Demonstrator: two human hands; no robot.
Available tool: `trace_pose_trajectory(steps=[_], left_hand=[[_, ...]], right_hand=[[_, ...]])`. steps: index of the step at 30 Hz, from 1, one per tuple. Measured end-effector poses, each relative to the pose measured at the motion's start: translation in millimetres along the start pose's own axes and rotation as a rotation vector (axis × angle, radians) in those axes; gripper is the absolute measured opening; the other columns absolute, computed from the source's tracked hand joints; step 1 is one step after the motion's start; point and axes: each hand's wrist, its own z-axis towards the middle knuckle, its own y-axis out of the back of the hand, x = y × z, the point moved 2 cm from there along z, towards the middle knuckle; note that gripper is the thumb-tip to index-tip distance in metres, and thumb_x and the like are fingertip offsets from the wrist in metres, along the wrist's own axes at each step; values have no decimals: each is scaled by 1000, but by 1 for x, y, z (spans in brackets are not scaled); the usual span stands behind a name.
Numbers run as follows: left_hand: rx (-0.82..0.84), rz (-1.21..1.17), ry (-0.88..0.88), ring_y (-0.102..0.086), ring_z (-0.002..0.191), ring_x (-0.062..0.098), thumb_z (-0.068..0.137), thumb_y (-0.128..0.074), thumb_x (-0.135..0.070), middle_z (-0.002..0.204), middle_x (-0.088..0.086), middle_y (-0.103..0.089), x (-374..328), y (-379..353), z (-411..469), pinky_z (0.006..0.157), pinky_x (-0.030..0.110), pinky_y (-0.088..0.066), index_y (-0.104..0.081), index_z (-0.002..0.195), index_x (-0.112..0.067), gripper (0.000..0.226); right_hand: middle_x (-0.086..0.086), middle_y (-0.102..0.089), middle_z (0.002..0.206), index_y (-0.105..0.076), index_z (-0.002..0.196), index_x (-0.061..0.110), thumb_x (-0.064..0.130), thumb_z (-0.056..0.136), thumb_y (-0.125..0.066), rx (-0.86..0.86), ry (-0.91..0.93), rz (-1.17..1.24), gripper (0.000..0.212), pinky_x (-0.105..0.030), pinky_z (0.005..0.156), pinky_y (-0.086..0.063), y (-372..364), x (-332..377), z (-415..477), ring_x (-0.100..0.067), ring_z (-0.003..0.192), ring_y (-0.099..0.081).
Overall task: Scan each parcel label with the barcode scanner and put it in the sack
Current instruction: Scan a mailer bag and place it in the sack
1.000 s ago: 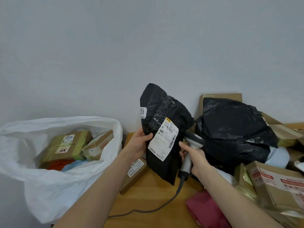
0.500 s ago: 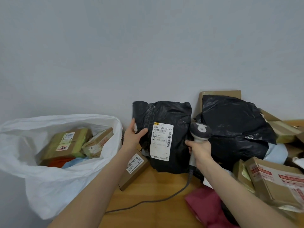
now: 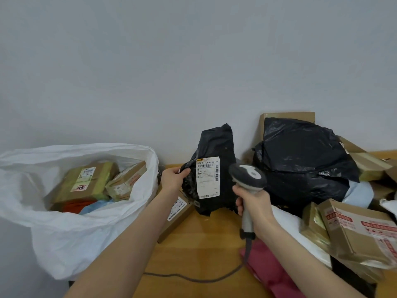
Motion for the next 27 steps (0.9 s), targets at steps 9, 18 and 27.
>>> trace_pose_trajectory(steps=[9,18,27], left_hand=[[-1,-94,97,-64,101,25,88,-68,-19,109,11,-69,11,-5,3,88,36,-54,-66,116,-3,32],[2,-109,131,-60,93,21,90,-66,-17,109,10,-67,13,-9,1,74,27,-49,-63,117,-1,31],[-10,-85,141,-58,87,18,91,-65,-17,106,9,-65,13,-11,2,63,22,-46,-63,116,-1,30]], right_hand=[[-9,-57,48,-58,54,5,10,82,-67,130,40,-196,30,-29,51,-40,-18,-6,-27,-17,38,-47],[-8,-55,45,-55,44,7,9,80,-66,120,50,-250,37,-29,52,-39,-18,-7,-27,-18,38,-45],[-6,-55,46,-56,48,7,10,81,-66,121,25,-230,34,-29,50,-39,-18,-8,-27,-17,37,-46]])
